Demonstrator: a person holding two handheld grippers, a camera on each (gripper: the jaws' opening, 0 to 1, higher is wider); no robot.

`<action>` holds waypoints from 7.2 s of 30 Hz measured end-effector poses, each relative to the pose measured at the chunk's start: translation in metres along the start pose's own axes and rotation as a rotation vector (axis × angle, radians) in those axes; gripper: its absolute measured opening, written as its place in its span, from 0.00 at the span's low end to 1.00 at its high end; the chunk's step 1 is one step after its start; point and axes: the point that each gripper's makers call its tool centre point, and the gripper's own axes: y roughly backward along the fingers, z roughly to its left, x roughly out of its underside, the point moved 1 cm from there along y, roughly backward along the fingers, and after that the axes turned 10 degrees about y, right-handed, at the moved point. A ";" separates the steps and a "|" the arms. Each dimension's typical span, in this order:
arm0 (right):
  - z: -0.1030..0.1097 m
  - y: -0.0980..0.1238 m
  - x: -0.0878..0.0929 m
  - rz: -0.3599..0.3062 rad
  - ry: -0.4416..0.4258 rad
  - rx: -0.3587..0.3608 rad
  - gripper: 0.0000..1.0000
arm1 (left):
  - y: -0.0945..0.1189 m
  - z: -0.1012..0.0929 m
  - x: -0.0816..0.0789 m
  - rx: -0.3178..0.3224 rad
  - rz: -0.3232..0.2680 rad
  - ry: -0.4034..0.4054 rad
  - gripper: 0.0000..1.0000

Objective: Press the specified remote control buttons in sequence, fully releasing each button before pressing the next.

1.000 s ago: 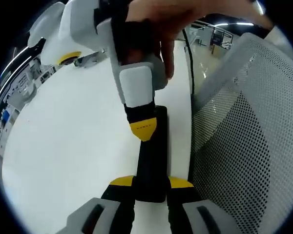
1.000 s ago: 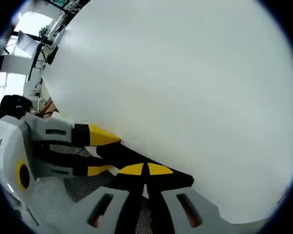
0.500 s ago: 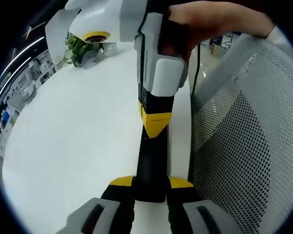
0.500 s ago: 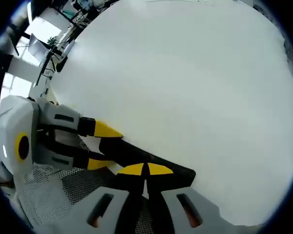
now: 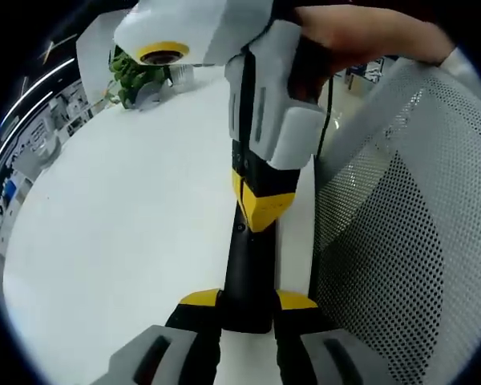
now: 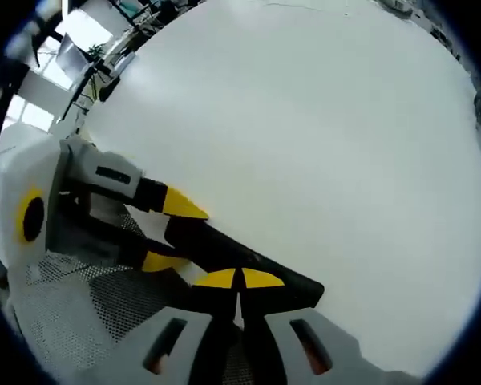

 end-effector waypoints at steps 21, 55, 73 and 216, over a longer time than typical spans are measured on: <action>0.003 0.003 0.001 -0.087 0.115 0.001 0.00 | 0.001 0.000 0.000 0.007 -0.015 -0.005 0.24; 0.009 -0.003 0.009 -0.003 0.284 0.017 0.00 | 0.000 0.001 0.000 0.009 -0.019 -0.004 0.25; 0.006 0.005 -0.009 -0.114 0.198 -0.019 0.00 | 0.000 0.000 0.000 0.011 -0.036 -0.006 0.25; -0.047 0.199 0.016 -1.027 -0.214 0.461 0.70 | -0.002 0.001 -0.001 0.002 -0.020 -0.012 0.24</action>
